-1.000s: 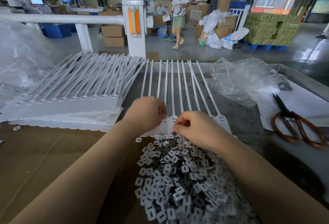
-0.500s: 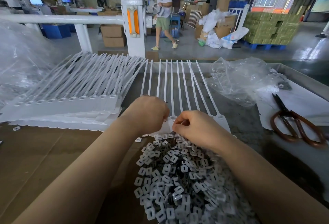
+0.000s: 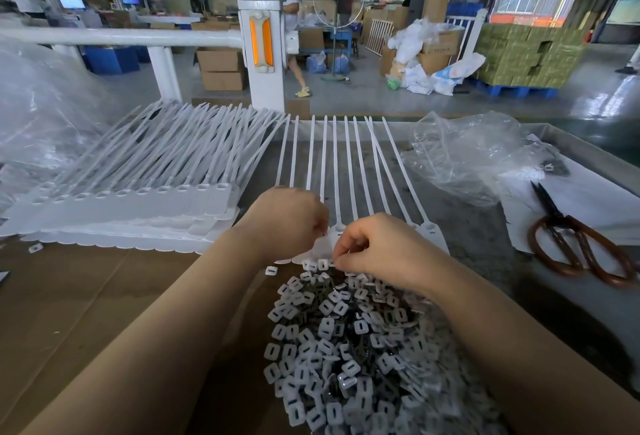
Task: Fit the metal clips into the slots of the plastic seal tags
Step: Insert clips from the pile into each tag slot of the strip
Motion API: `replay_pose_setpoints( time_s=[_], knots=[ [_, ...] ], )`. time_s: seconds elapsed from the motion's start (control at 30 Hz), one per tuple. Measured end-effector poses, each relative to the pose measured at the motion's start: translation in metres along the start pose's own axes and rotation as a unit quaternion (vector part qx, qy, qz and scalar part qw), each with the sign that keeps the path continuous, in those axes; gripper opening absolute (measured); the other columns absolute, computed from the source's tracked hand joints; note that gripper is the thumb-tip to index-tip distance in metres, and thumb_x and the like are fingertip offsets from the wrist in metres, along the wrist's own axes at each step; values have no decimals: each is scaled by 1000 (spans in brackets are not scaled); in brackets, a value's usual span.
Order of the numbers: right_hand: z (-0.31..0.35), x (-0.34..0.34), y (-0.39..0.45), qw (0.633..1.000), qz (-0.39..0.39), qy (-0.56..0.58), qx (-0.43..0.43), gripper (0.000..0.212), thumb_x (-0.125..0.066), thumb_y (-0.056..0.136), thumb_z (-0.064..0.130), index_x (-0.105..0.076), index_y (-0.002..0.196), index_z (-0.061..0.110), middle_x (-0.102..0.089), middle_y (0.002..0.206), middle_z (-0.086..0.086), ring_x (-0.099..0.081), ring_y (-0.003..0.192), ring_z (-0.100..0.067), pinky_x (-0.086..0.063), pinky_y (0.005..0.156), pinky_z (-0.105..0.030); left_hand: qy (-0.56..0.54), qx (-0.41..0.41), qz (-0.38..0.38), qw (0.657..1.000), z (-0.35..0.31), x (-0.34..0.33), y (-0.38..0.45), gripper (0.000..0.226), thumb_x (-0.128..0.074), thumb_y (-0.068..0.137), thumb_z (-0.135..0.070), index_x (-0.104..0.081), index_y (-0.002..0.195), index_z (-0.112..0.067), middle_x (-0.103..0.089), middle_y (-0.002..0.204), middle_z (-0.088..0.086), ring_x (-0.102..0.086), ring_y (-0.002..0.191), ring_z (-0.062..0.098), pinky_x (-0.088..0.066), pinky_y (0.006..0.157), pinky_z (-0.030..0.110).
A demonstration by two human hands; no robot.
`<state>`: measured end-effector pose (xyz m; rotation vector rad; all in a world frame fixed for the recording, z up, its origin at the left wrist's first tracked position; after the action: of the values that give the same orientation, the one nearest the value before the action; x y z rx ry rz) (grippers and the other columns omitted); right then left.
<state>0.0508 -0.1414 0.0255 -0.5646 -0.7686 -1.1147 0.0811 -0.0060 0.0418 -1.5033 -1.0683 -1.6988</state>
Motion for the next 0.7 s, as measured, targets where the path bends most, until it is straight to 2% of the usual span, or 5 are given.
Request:
replay_pose_setpoints(
  time_s=[0.17,0.4,0.53,0.63,0.7],
  knots=[
    [2,-5,-2,998,64,-26,7,15,-83,73,43,-75,80,33,-69,75,19,-64,72,2,-48,61,-19,-98,63,17,993,8,-2,-1,19,-60,95,-25,-77,103,-29,-68,99,-12,-61,87,9,-52,80,28],
    [6,-7,-3,995,59,-58,47,4,-79,79,32,-76,83,31,-71,78,20,-63,74,9,-48,66,-13,-192,108,-11,975,17,-3,-2,19,-61,93,-19,-78,100,-24,-73,100,-9,-65,90,8,-54,85,28],
    [7,-7,-4,996,60,-44,59,3,-77,82,31,-75,81,31,-70,75,21,-62,73,9,-43,62,-10,-207,80,16,975,18,-8,-2,20,-69,89,-26,-72,108,-29,-61,97,-14,-59,91,6,-48,80,24],
    [6,0,-3,998,36,15,49,6,-76,84,28,-75,80,31,-69,78,28,-67,75,1,-53,65,-16,-200,54,66,976,16,-9,-3,28,-71,87,-28,-69,115,-32,-60,100,-15,-55,89,0,-41,76,19],
    [3,6,-2,998,-1,60,31,7,-75,86,26,-75,82,32,-71,81,27,-71,81,-14,-60,76,-31,-201,59,79,975,19,-7,-4,31,-72,85,-25,-70,116,-31,-64,102,-14,-55,88,-1,-41,77,20]
  ],
)
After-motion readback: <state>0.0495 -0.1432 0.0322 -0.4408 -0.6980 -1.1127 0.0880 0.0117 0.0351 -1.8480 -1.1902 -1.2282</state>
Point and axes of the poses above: each hand's wrist, its own y-axis towards the middle knuckle, its own x-axis out of the back of the hand, z = x × y, the point moved 5 cm from there along y, towards the middle knuckle
